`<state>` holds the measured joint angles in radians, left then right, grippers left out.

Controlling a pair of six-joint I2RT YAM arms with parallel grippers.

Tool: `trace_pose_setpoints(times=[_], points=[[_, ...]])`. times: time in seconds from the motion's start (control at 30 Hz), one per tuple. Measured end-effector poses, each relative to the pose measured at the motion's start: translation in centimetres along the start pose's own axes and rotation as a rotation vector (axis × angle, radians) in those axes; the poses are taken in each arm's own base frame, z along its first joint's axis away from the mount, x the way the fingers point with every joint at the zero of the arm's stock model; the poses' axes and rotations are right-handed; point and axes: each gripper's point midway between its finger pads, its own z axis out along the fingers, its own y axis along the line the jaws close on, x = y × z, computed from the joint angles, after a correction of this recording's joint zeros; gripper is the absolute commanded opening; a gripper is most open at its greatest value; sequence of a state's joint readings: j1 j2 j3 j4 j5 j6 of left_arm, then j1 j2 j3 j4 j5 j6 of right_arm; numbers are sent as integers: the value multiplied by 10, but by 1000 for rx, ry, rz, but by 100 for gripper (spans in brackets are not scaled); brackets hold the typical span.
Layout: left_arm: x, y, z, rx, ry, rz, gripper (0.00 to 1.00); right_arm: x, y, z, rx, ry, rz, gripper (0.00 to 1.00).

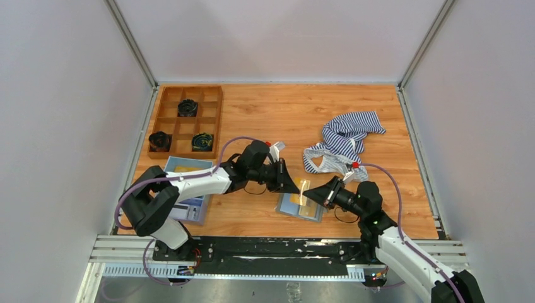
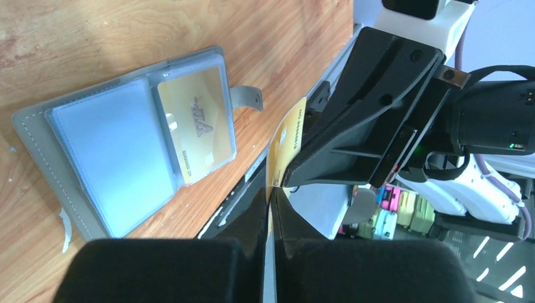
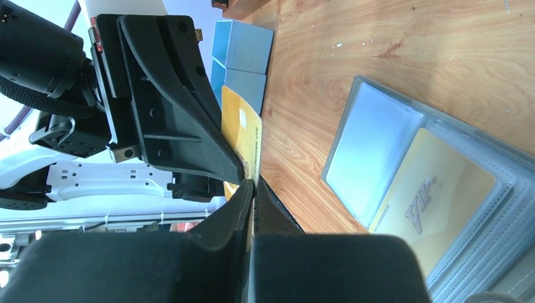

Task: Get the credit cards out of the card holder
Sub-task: Remove the credit card from the card holder, then place the credit card in the storage box.

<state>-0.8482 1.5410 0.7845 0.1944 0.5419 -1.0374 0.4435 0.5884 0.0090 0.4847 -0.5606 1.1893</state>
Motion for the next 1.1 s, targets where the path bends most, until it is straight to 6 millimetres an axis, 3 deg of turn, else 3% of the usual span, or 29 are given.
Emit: trace_pose_setpoints(times=[0.1, 0.27, 0.43, 0.53, 0.6, 0.7, 0.83, 0.93, 1.1], points=[[-1, -3, -2, 13, -8, -10, 0, 0, 0, 0, 1, 0, -4, 48], [-9, 2, -23, 14, -86, -31, 0, 4, -4, -3, 17, 13, -19, 71], [-31, 21, -87, -21, -319, -84, 0, -4, -6, -11, 113, -3, -112, 74], [-47, 20, -135, -106, -504, -86, 0, -19, 12, -14, 136, -31, -200, 74], [-54, 16, -168, -182, -620, -78, 0, -22, 14, -14, 153, -30, -228, 74], [-61, 11, -221, -289, -795, -73, 0, -19, -2, -13, 215, -1, -227, 73], [-63, 21, -285, -446, -995, -96, 0, -14, -19, -11, 276, 42, -210, 73], [-64, 39, -311, -566, -1062, -124, 0, -12, -25, -10, 296, 56, -206, 72], [-62, 81, -330, -749, -1059, -204, 0, -11, -30, -10, 311, 69, -211, 72]])
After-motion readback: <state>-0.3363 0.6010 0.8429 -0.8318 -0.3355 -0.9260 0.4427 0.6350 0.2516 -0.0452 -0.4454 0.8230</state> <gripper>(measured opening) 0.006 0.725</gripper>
